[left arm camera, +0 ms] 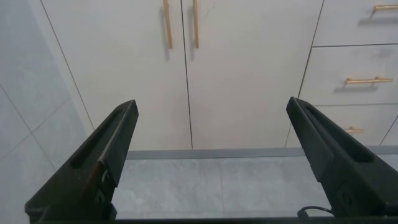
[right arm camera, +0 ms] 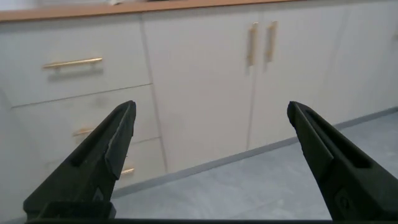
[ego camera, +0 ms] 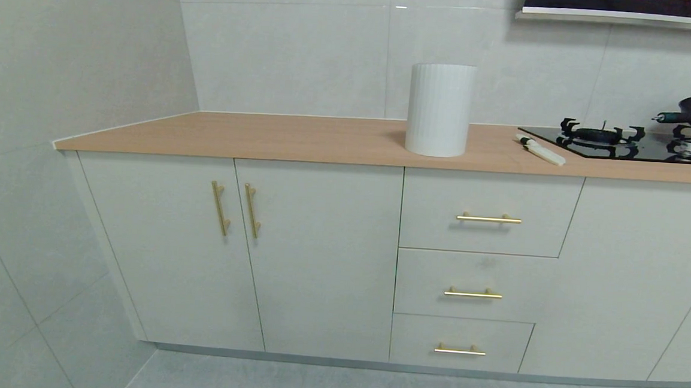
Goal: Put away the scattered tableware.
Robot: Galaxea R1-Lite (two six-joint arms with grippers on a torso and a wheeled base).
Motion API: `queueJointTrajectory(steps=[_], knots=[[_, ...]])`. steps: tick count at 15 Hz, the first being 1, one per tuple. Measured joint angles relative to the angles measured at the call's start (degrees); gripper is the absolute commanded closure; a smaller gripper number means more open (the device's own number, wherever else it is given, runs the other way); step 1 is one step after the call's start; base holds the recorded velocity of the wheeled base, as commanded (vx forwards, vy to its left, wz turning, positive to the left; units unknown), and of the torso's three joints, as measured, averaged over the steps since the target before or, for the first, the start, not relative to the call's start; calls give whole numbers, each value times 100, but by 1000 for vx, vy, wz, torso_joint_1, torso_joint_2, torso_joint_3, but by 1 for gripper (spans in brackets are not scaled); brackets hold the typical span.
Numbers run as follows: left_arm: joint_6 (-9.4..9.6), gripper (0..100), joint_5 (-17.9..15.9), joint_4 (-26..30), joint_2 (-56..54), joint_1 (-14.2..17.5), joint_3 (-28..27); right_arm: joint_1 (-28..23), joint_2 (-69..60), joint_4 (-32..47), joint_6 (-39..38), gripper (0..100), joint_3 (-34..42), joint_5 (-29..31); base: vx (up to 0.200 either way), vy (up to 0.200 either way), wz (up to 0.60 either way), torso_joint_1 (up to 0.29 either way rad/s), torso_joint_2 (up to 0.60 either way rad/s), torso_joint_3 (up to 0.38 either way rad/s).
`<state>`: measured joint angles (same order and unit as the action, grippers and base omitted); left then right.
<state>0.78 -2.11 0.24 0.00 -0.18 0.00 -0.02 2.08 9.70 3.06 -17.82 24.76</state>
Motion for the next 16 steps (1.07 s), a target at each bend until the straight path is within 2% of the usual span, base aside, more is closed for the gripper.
queueJointTrajectory(steps=[2,4,6,9,13,16], knots=[[1,0,-5,-2,0,2,0,-16,-127,-344,-2,0,391,0,0,0,0,0,0,0],[0,0,-2,-2,0,0,0,-24,-182,-1164,20,0,1008,-194,0,0,0,0,0,0],[0,0,0,-2,0,0,0,-24,-206,-1758,20,0,1562,-948,0,0,0,0,0,0],[1,0,0,0,0,0,0,-24,-213,-1315,-38,0,1749,-1540,0,0,0,0,0,0],[1,0,0,0,0,0,0,-18,-213,-1028,-308,0,1775,-2025,0,0,0,0,0,0],[1,0,0,-2,0,0,0,-13,-211,-1003,-140,0,1782,-2241,0,0,0,0,0,0]])
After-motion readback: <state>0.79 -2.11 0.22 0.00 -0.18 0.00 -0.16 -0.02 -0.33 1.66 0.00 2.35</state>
